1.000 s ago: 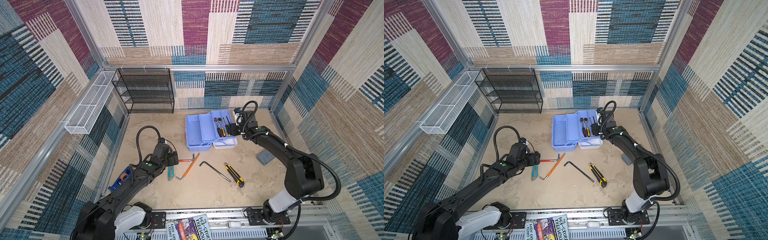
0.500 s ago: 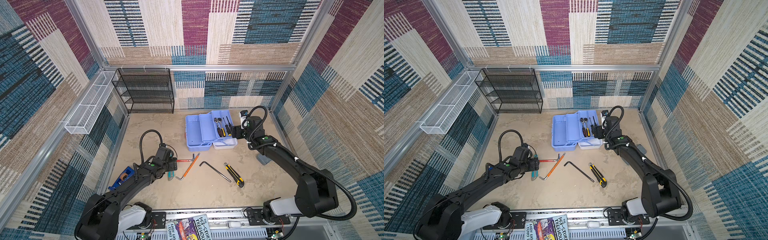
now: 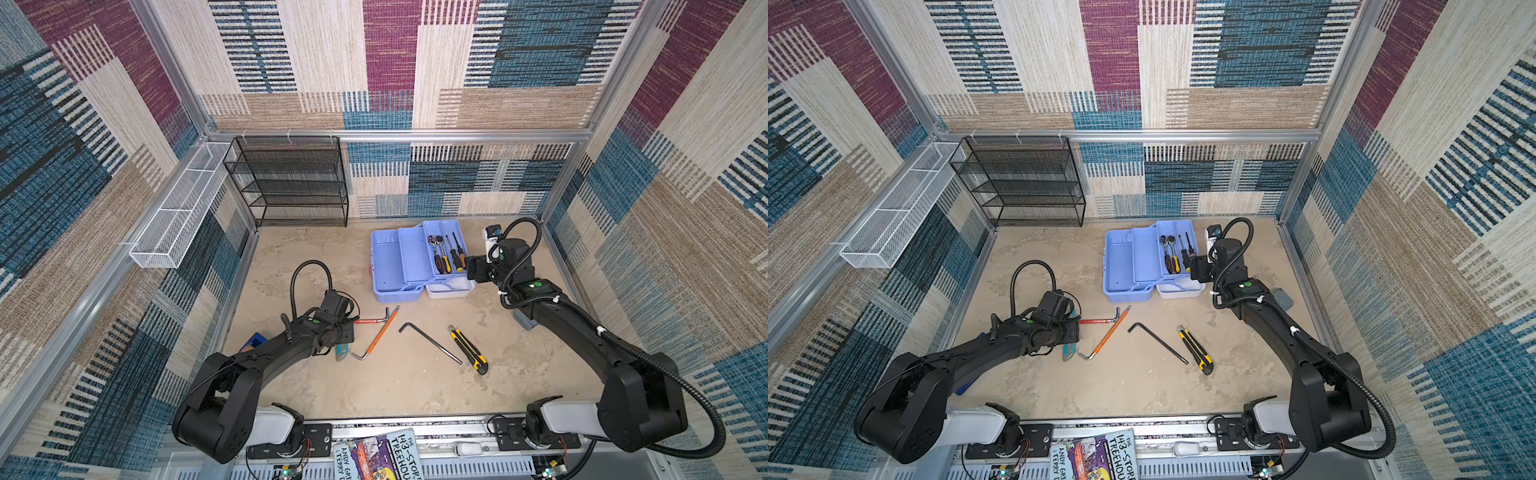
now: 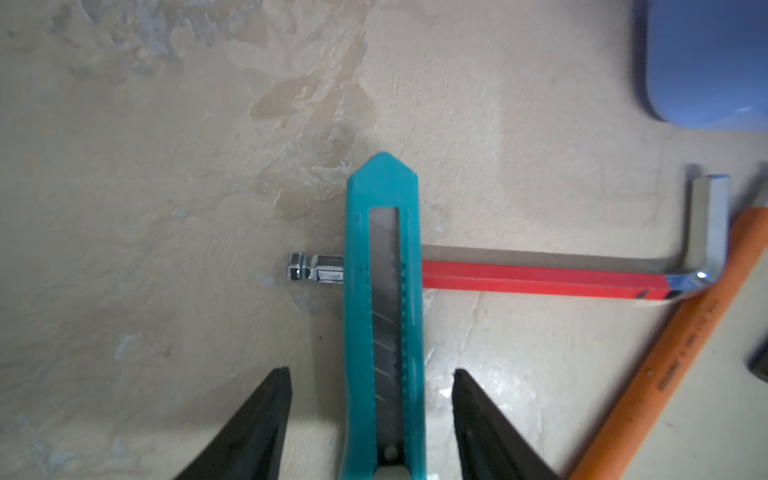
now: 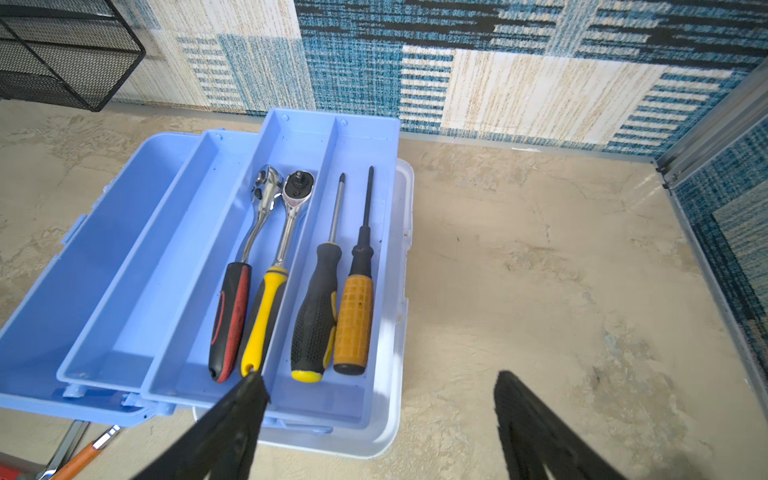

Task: Pack the tool kit
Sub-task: 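Grasp the teal utility knife on the table with the left gripper, then lift and carry the teal knife over the top tray with the left gripper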

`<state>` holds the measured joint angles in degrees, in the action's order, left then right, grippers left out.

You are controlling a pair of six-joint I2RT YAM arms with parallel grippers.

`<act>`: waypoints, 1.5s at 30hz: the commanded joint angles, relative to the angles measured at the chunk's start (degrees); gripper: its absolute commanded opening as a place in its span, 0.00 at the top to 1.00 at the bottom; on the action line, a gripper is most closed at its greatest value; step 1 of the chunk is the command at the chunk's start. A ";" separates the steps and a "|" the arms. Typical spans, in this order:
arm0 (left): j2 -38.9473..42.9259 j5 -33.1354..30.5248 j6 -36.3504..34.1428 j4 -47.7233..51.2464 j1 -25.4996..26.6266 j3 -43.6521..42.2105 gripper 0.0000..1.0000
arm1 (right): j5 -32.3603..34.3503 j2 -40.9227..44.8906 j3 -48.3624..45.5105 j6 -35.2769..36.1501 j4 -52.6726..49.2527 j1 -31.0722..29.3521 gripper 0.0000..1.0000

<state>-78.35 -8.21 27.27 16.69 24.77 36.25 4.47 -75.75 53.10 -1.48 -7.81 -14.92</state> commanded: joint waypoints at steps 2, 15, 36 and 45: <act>-1.18 0.12 0.21 -1.37 -0.03 0.62 0.37 | 1.11 1.60 -1.60 -1.55 3.35 -0.08 0.10; -3.56 0.53 0.18 -2.70 -0.02 0.40 0.48 | 2.29 4.86 -4.84 -3.01 5.17 -0.05 0.05; 5.44 2.86 1.07 -0.16 0.09 2.19 0.86 | 2.55 6.34 -8.70 -5.62 6.22 -0.04 0.04; 3.01 7.54 1.42 -1.27 1.63 17.02 0.88 | 0.99 9.51 -13.62 -13.00 4.33 -0.10 0.10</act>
<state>-73.28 -3.70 28.34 17.28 25.80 49.12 6.17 -66.81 40.56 -10.11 -3.55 -14.92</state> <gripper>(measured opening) 0.321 0.909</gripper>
